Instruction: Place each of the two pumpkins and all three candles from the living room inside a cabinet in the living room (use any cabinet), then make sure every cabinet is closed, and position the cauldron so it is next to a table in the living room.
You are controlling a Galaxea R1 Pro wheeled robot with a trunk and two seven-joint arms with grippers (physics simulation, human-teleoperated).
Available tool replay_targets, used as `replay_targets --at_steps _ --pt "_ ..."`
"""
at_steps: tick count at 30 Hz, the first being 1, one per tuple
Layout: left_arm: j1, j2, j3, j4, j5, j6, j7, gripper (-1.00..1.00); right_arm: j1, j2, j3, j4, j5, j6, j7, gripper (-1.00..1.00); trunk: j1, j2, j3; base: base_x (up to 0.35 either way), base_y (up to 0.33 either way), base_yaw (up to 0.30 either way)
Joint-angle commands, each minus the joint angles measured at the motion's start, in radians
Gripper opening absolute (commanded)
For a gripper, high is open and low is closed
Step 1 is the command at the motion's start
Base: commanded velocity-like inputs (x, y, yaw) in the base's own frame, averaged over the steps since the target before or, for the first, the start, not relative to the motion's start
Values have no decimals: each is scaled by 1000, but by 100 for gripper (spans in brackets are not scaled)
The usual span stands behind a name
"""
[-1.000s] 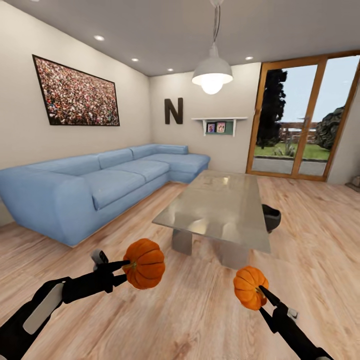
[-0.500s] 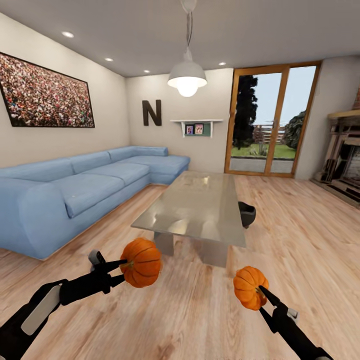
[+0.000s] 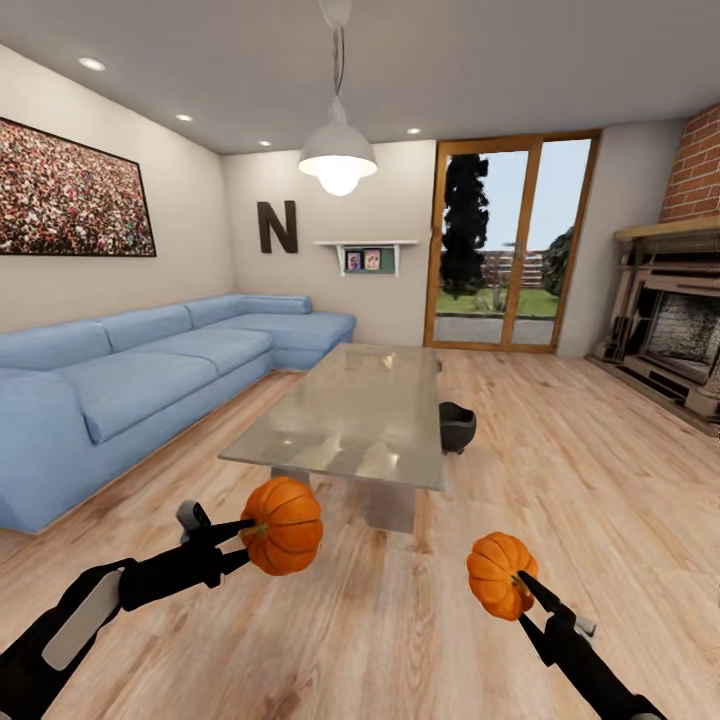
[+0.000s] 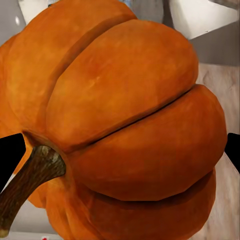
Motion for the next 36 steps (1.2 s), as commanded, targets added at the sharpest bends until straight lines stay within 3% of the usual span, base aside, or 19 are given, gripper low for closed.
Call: replay_targets --at_steps 1,13,20,36 --pt "-1 1 -2 0 11 9 -1 -100 -1 0 -1 0 -13 11 2 -100 0 -1 -1 0 -277 -1" --pt "-1 2 -2 1 12 9 -1 -100 -1 1 -2 0 -16 15 -1 -100 0 -1 -1 0 -209 -7" --pt "-1 2 4 1 14 10 -2 -100 -1 -1 -2 0 -19 17 0 -100 0 -1 5 0 -16 -219" --pt "-1 0 14 -5 13 10 1 -100 -1 -2 -6 9 -24 24 -2 -100 -8 3 81 0 0 -255"
